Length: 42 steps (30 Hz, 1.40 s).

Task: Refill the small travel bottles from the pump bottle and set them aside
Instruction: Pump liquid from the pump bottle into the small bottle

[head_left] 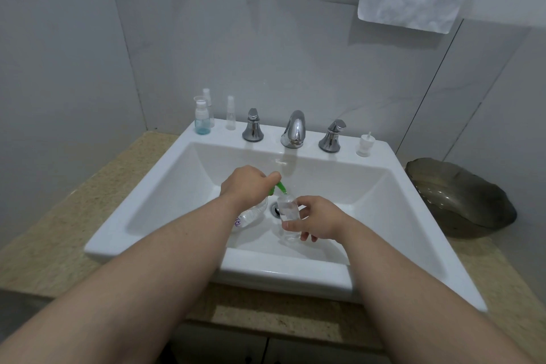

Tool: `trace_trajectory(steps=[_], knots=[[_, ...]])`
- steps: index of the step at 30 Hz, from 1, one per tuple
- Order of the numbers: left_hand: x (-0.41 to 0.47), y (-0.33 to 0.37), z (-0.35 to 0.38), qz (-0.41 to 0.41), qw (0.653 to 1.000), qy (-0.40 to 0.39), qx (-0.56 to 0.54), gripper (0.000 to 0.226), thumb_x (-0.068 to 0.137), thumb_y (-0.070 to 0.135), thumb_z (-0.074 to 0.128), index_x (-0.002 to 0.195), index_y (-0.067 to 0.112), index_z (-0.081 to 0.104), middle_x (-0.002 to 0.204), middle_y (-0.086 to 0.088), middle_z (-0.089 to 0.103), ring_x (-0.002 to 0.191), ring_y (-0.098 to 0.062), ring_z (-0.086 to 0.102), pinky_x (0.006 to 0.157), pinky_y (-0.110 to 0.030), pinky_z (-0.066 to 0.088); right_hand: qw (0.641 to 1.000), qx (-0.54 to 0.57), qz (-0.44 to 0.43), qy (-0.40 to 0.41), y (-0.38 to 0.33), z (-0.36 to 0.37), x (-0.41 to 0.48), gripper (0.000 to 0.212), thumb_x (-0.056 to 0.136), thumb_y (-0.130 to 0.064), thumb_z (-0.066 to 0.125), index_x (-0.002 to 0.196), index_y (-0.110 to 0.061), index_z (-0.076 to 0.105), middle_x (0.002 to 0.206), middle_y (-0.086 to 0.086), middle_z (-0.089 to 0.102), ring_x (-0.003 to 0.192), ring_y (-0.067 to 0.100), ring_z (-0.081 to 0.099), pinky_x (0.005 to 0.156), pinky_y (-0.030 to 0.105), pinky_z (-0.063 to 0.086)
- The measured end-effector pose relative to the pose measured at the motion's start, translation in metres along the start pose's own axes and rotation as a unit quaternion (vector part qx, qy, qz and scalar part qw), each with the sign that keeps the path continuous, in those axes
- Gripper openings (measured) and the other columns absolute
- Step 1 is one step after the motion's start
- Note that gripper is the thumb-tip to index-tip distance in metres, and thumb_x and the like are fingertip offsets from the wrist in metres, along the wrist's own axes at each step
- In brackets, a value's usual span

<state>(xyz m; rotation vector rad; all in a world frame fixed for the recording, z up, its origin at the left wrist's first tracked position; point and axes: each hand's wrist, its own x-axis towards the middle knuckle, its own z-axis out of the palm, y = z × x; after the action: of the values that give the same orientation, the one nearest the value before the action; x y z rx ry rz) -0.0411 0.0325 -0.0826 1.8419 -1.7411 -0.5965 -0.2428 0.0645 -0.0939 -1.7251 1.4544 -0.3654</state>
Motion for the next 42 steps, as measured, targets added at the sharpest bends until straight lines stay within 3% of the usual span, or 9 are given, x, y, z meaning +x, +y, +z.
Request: trace_trajectory(steps=[8, 16, 21, 30, 35, 42], knots=[[-0.0036, 0.0013, -0.0022, 0.003, 1.000, -0.001, 0.006, 0.060, 0.091, 0.065, 0.046, 0.067, 0.016, 0.071, 0.063, 0.003, 0.061, 0.071, -0.022, 0.060, 0.066, -0.032, 0.045, 1.000, -0.002, -0.001, 0.000, -0.0009, -0.0001, -0.0007, 0.044, 0.087, -0.032, 0.083, 0.125, -0.021, 0.063, 0.092, -0.006, 0.076, 0.061, 0.011, 0.069, 0.056, 0.025, 0.051], [-0.0035, -0.0031, -0.0020, 0.012, 1.000, -0.005, -0.004, 0.074, 0.087, 0.086, 0.037, 0.066, 0.024, 0.070, 0.078, 0.005, 0.073, 0.080, -0.019, 0.066, 0.080, -0.036, 0.052, 1.000, 0.008, -0.006, 0.008, -0.0018, -0.0005, -0.0012, 0.035, 0.087, -0.032, 0.083, 0.116, -0.024, 0.064, 0.091, -0.005, 0.076, 0.060, 0.011, 0.067, 0.054, 0.025, 0.050], [-0.0052, -0.0019, -0.0028, 0.011, 1.000, -0.006, -0.002, 0.072, 0.087, 0.086, 0.038, 0.068, 0.024, 0.071, 0.076, 0.005, 0.072, 0.078, -0.017, 0.066, 0.078, -0.035, 0.051, 1.000, 0.009, -0.008, 0.009, -0.0020, -0.0006, -0.0009, 0.031, 0.087, -0.034, 0.083, 0.110, -0.029, 0.063, 0.089, -0.008, 0.076, 0.060, 0.010, 0.067, 0.054, 0.024, 0.050], [-0.0021, 0.0022, -0.0005, 0.002, 1.000, -0.004, 0.008, 0.065, 0.090, 0.073, 0.043, 0.070, 0.019, 0.073, 0.074, 0.002, 0.071, 0.076, -0.021, 0.065, 0.071, -0.033, 0.048, 1.000, 0.007, -0.006, 0.015, -0.0030, 0.0000, -0.0021, 0.042, 0.086, -0.035, 0.084, 0.121, -0.025, 0.064, 0.084, -0.011, 0.073, 0.061, 0.011, 0.067, 0.051, 0.023, 0.047], [-0.0017, 0.0025, 0.0001, -0.008, 1.000, -0.009, 0.001, 0.064, 0.089, 0.068, 0.045, 0.075, 0.013, 0.075, 0.061, 0.004, 0.059, 0.066, -0.021, 0.058, 0.064, -0.031, 0.043, 1.000, 0.013, -0.006, 0.012, -0.0043, -0.0003, -0.0035, 0.034, 0.086, -0.034, 0.083, 0.113, -0.028, 0.062, 0.084, -0.010, 0.074, 0.062, 0.013, 0.067, 0.050, 0.022, 0.047], [-0.0016, 0.0027, -0.0003, -0.006, 1.000, -0.009, -0.002, 0.061, 0.085, 0.063, 0.046, 0.071, 0.009, 0.069, 0.062, 0.003, 0.057, 0.062, -0.022, 0.054, 0.064, -0.031, 0.044, 1.000, 0.003, -0.004, 0.008, -0.0054, -0.0002, -0.0045, 0.039, 0.087, -0.035, 0.083, 0.119, -0.023, 0.064, 0.086, -0.010, 0.076, 0.061, 0.012, 0.067, 0.050, 0.021, 0.047]])
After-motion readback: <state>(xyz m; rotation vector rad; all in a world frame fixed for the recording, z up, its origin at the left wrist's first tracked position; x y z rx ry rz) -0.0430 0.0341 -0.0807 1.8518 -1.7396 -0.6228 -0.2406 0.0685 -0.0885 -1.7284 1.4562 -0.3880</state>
